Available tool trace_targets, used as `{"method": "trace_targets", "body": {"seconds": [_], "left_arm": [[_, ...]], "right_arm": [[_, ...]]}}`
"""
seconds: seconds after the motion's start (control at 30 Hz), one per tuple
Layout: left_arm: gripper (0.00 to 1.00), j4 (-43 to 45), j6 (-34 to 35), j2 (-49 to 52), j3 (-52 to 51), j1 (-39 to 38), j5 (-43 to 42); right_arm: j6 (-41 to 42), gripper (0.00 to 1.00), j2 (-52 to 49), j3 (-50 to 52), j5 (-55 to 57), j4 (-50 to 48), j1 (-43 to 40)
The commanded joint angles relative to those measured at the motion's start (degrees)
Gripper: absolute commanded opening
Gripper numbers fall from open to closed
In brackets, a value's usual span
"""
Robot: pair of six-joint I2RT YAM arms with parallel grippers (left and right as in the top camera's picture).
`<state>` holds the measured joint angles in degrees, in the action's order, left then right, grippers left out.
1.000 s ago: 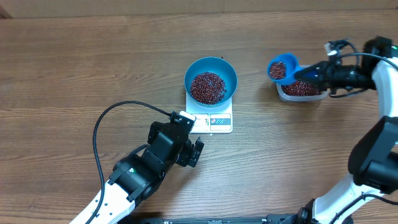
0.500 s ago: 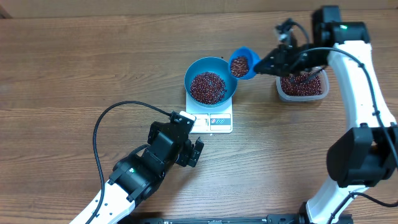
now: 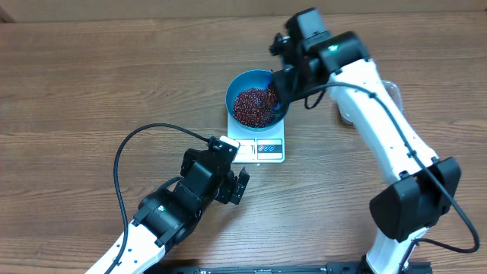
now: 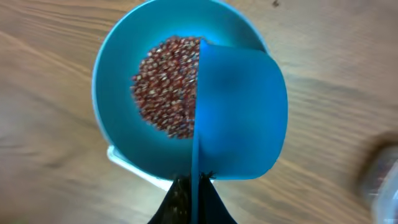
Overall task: Scoop item into bowl and weigh 150g on scale
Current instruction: 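Tip the scoop over the teal bowl to pour the beans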
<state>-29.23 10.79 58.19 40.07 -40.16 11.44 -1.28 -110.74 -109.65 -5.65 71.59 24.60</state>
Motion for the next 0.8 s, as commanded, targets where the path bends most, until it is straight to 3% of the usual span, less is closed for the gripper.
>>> {"method": "trace_targets", "body": {"seconds": [0.0,0.33,0.77], "left_arm": [[1.0,0.11,1.01,0.31,-0.5,-0.37,0.98],[1.0,0.11,1.01,0.31,-0.5,-0.37,0.98],[1.0,0.11,1.01,0.31,-0.5,-0.37,0.98]], "right_arm": [[1.14,0.04,2.54,-1.77,15.02,-1.05,3.8],[1.09,0.04,2.54,-1.77,32.06,-3.69,12.59],[1.09,0.04,2.54,-1.77,28.28,-4.35,12.92]]}}
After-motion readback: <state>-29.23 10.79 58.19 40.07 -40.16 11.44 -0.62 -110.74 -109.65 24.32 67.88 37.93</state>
